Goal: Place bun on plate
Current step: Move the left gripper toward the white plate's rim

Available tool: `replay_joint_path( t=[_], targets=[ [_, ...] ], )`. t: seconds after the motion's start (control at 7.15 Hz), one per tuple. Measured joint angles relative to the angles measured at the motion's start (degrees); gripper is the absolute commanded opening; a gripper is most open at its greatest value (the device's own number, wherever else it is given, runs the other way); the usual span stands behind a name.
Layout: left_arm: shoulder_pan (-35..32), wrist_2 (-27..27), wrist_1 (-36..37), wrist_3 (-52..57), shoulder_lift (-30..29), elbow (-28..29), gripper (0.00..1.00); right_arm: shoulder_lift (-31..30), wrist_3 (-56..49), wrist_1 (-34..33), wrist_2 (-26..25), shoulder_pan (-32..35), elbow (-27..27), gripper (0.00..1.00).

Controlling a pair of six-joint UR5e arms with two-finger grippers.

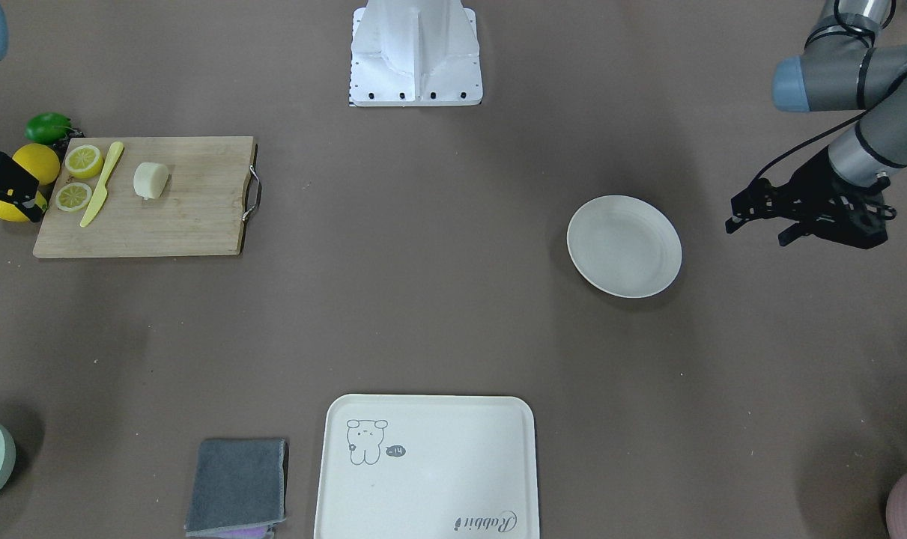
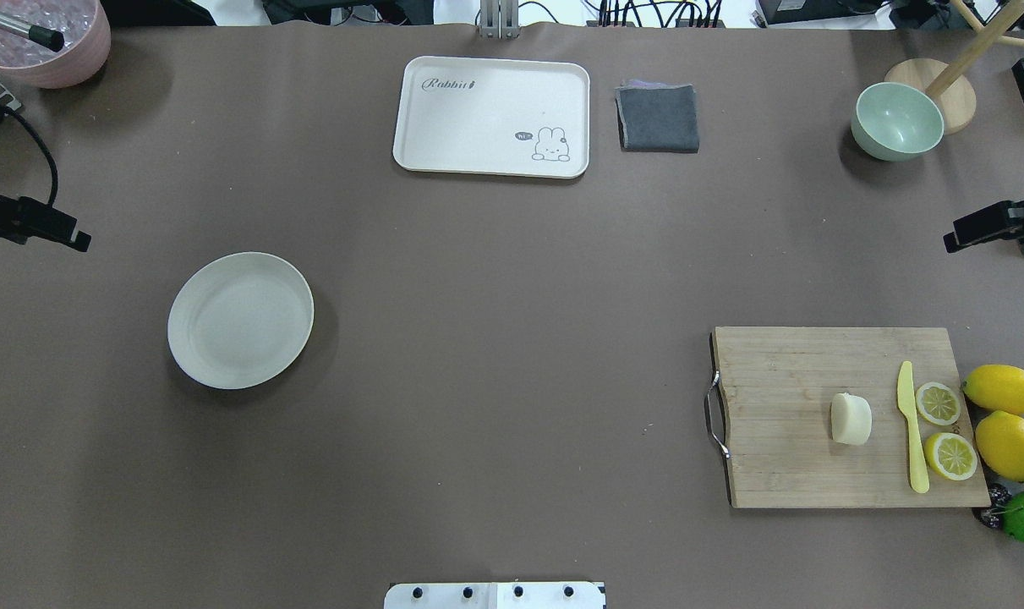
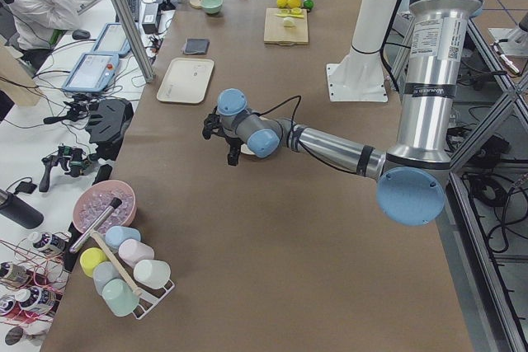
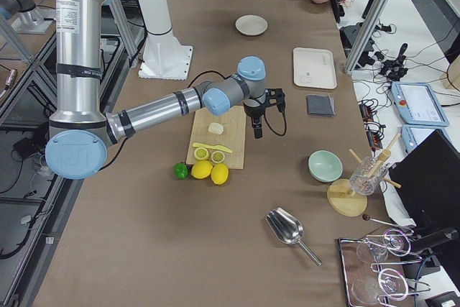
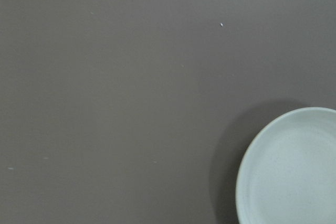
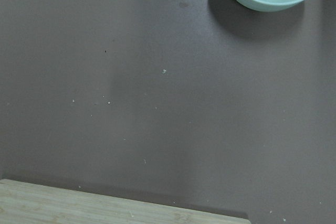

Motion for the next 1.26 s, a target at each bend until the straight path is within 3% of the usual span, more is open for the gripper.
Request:
replay_joint_path(
  t=[0.42, 0.84, 1.26],
  targets=[
    [6.40, 2.92, -13.90, -11.72, -2.19, 7.64, 0.94, -0.01, 0.42, 0.68, -0.14, -0.68, -0.12, 1.00],
    [8.41, 3.66, -21.48, -15.45, -3.37, 12.98, 0.61, -0.30, 0.43, 1.14, -0.42, -0.68, -0.10, 1.00],
    [8.85, 3.45, -23.26, -15.73, -3.43, 13.68, 0.10, -0.33, 0.43, 1.20, -0.57, -0.63, -0.11, 1.00]
  ],
)
